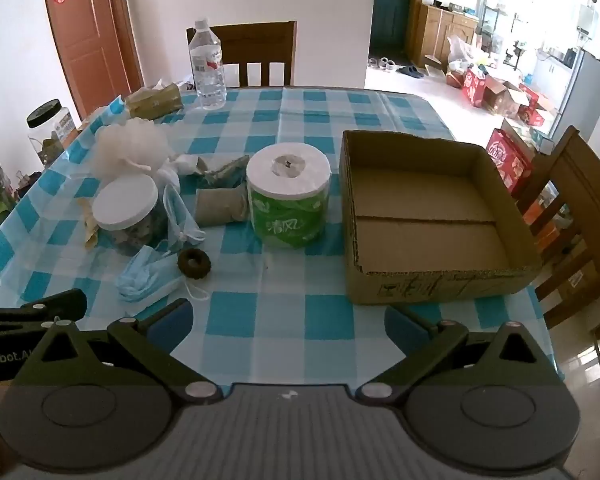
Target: Organize soft objects
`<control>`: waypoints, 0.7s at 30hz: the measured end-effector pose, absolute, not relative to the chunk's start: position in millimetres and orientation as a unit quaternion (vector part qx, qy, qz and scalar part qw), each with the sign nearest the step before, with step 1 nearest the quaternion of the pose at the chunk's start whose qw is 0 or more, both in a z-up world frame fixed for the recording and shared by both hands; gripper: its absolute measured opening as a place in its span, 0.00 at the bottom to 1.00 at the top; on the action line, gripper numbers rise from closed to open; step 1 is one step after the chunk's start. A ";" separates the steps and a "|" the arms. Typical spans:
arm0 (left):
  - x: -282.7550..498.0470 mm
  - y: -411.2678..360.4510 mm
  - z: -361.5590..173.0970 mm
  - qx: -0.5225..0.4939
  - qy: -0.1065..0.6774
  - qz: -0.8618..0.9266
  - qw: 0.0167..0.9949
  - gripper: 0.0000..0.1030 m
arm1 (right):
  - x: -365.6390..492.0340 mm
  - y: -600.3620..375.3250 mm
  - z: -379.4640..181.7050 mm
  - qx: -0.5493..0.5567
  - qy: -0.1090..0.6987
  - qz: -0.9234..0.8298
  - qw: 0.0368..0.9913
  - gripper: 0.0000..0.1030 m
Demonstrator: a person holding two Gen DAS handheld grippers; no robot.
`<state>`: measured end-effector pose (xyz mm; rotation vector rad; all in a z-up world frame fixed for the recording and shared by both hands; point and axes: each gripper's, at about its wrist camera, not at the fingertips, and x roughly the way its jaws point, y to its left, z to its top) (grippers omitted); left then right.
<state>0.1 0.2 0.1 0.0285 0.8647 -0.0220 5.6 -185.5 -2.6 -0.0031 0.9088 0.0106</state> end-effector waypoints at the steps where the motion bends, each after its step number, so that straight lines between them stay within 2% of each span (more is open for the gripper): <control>1: 0.0 0.3 0.2 0.014 0.418 -0.011 0.908 0.99 | 5.4 -185.3 -2.3 -0.002 0.438 0.005 0.899 1.00; 21: -1.0 3.2 4.0 0.015 0.417 -0.008 0.909 0.99 | 3.4 -181.4 3.3 -0.005 0.431 0.000 0.902 1.00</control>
